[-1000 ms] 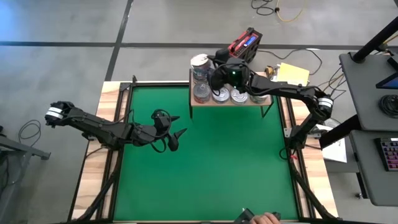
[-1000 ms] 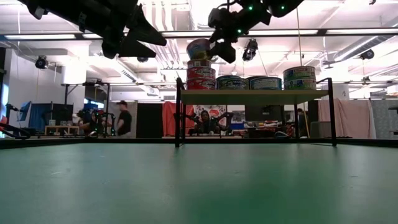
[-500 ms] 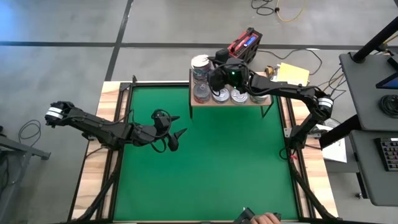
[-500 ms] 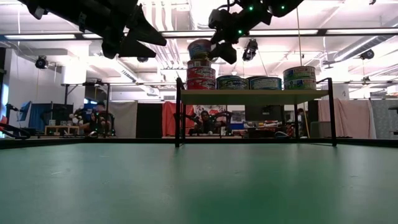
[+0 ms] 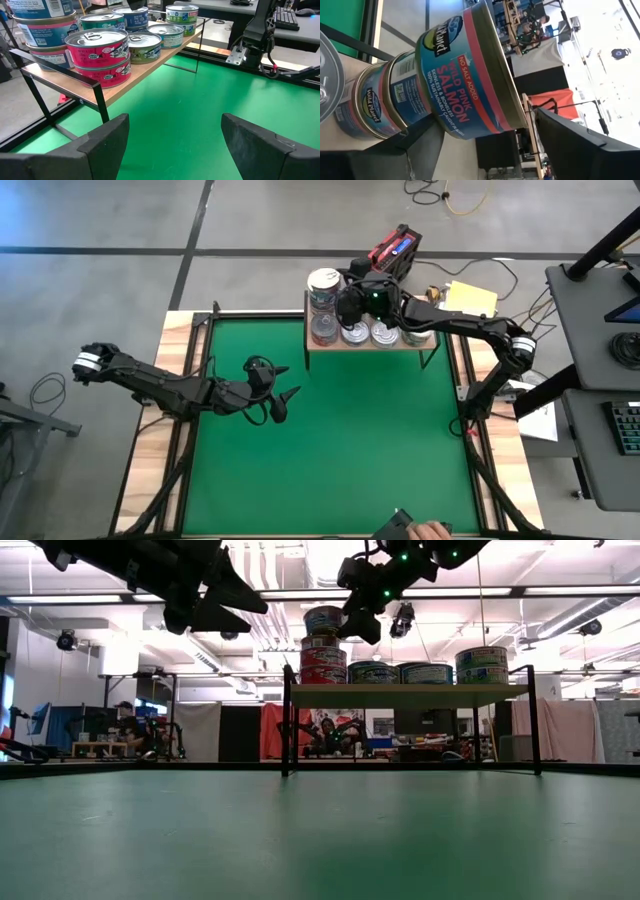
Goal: Stack canned seafood by type on shelf
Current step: Stack the blue/pink tuna can on top of the other blue/pink tuna can on the shelf
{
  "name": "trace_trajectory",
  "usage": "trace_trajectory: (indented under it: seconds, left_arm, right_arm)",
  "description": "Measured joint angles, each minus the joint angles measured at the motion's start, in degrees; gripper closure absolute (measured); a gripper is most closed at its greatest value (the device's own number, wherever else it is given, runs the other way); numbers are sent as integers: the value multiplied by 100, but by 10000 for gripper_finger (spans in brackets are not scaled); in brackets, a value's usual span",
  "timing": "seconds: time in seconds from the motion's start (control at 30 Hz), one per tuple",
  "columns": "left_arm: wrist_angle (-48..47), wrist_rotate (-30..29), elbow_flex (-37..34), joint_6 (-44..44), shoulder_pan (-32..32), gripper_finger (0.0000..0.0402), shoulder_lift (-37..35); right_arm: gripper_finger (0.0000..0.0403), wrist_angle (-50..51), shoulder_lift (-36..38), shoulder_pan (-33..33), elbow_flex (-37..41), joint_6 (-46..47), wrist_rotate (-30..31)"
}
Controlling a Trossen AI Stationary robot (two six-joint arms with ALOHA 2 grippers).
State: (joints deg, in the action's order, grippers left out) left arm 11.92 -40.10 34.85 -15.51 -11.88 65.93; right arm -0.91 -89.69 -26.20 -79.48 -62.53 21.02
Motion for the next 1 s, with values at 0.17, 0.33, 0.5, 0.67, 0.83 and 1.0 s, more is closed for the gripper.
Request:
trace_trajectory:
  seconds: [0.17, 0.33, 0.5, 0.67, 0.83, 1.0]
  left_arm:
    - [0, -2, 0, 0, 9, 102, 0]
    - [0, -2, 0, 0, 9, 102, 0]
    - [0, -2, 0, -2, 9, 102, 0]
    - [330, 5, -7, 155, 15, 102, 2]
    - [1386, 621, -7, 1258, 212, 103, 2]
    - [1662, 1288, 185, 1775, 963, 122, 4]
  right_arm:
    - [114, -22, 0, -11, 0, -28, 2]
    - [119, 83, 0, -11, -2, -52, 4]
    - [112, 162, 0, -9, -2, -93, 202]
    - [102, 195, 0, -11, -4, -122, 306]
    - [105, 195, 0, -11, -4, -106, 306]
    - [114, 195, 0, -9, -4, -102, 306]
